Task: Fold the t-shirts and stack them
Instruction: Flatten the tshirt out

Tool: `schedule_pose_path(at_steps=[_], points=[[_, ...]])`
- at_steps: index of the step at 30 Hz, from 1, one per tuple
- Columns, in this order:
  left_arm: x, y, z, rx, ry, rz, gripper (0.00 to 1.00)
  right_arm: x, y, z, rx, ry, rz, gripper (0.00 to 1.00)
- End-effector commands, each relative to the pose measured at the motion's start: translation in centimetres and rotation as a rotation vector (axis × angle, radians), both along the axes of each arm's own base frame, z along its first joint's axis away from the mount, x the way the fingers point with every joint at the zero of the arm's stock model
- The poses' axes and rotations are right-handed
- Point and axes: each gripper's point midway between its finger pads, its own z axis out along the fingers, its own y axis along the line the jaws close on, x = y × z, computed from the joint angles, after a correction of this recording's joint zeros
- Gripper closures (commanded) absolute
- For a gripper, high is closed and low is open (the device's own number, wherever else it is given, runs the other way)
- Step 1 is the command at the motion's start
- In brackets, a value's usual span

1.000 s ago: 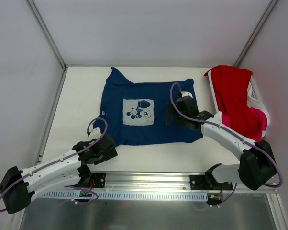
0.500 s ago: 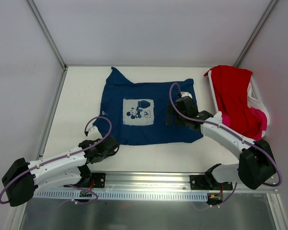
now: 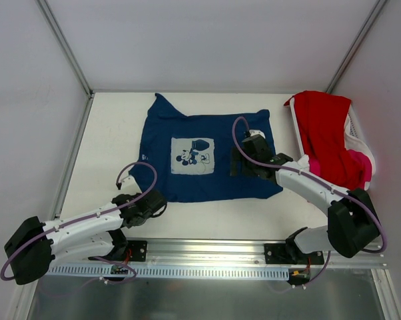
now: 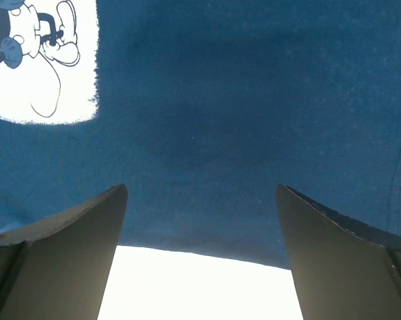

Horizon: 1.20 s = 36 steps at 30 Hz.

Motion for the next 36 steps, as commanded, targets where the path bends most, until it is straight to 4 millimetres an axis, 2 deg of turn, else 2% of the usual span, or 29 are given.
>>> schedule_pose_path(at_steps=[1,7,8,13,17,21,24,30,34,36], points=[[0.4,0.4,0.6,0.033,-0.027,0.009,0.81,0.5,0.4,0.5,0.000,-0.019,0.002,0.03],[1.7,-0.1,2.7,0.036,-0.089,-0.035,0.94,0.6,0.5,0.5,-0.003,-0.016,0.004,0.03],[2.0,-0.4,3.3,0.026,-0.103,-0.041,1.00,0.6,0.5,0.5,-0.004,-0.017,0.003,0.03],[3.2,-1.2,6.1,0.027,-0.160,-0.095,1.00,0.7,0.6,0.8,0.001,-0.021,0.006,0.03],[4.5,-2.2,9.4,0.008,-0.227,-0.129,1.00,0.8,0.7,0.8,-0.001,-0.021,0.006,0.03],[5.4,-2.4,11.8,0.013,-0.283,-0.140,1.00,0.8,0.8,0.5,-0.004,-0.014,0.009,0.02],[6.3,-1.9,13.2,0.054,-0.334,-0.122,1.00,0.9,0.9,0.4,-0.005,-0.013,0.011,0.03],[8.8,-0.2,14.7,0.175,-0.371,-0.021,1.00,1.1,1.4,0.1,-0.002,-0.002,0.015,0.03],[11.4,0.9,14.1,0.219,-0.327,0.040,1.00,1.0,1.6,-0.1,-0.003,0.001,0.024,0.03],[13.3,0.4,13.3,0.194,-0.325,0.050,0.97,0.9,1.5,-0.2,-0.008,0.006,0.024,0.03]])
